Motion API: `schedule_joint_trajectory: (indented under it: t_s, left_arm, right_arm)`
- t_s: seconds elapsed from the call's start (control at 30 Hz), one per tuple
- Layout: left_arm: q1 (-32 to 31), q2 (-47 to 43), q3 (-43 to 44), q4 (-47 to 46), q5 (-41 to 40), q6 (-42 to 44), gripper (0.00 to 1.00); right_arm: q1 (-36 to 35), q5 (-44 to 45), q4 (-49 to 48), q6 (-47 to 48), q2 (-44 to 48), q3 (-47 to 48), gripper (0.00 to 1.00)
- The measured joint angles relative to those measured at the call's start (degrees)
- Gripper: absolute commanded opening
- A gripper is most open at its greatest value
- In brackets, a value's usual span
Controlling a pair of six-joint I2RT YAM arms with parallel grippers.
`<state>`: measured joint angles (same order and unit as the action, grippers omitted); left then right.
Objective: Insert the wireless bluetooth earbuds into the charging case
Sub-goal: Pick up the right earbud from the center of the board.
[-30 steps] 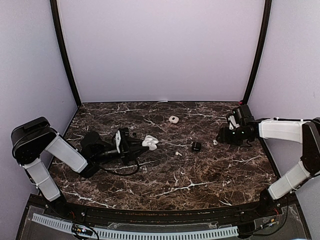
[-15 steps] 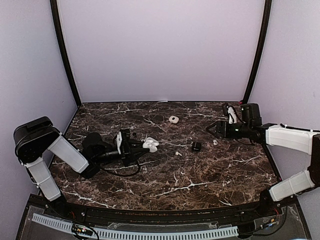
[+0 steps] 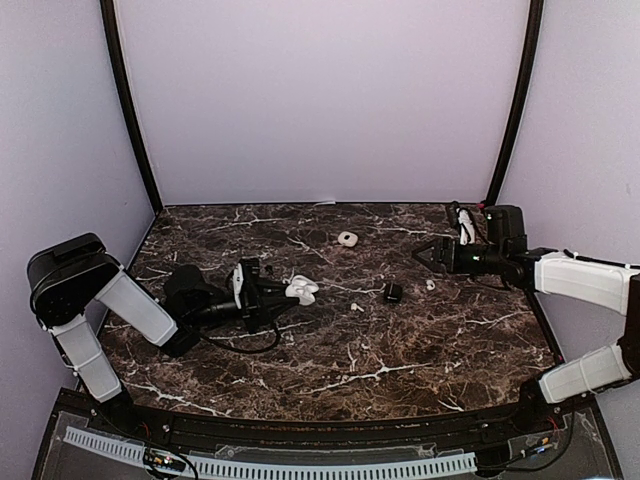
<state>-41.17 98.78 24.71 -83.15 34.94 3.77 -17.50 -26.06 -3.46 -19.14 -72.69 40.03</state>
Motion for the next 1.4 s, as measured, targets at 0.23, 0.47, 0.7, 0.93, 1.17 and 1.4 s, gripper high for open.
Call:
schedule_joint_trajectory:
  t_s: [0.23,0.47,0.7,0.93,1.17,1.4]
  left_arm:
    - [0.0,0.0,0.0,-0.48,0.17,-0.15,0.0]
    - [0.0,0.0,0.0,-0.76,0.2,-0.17,0.0]
    - [0.0,0.0,-0.02,-0.74,0.2,-0.15,0.0]
    - [0.0,0.0,-0.02,-0.74,0.17,-0.17,0.0]
    - [0.0,0.0,-0.02,-0.74,0.15,-0.55,0.0]
    - [0.0,0.0,-0.02,-0.72,0.13,-0.98,0.0]
  right_arm:
    - [0.22,-0.74,-0.7,-1.07,0.07,-0.7,0.91]
    - [0.55,-2.82,-1.38,-2.38,0.11,-1.49,0.98]
    - [0.7,-3.3,-2.34,-2.73,0.09,-1.75,0.99]
    - [0.72,-3.74,-3.3,-3.78,-1.49,-1.81,0.99]
    - [0.74,-3.87,-3.67,-5.05,-6.67,-0.59,0.89]
    - [0.74,1.25,-1.07,-6.51,-8.96,-0.04,0.79]
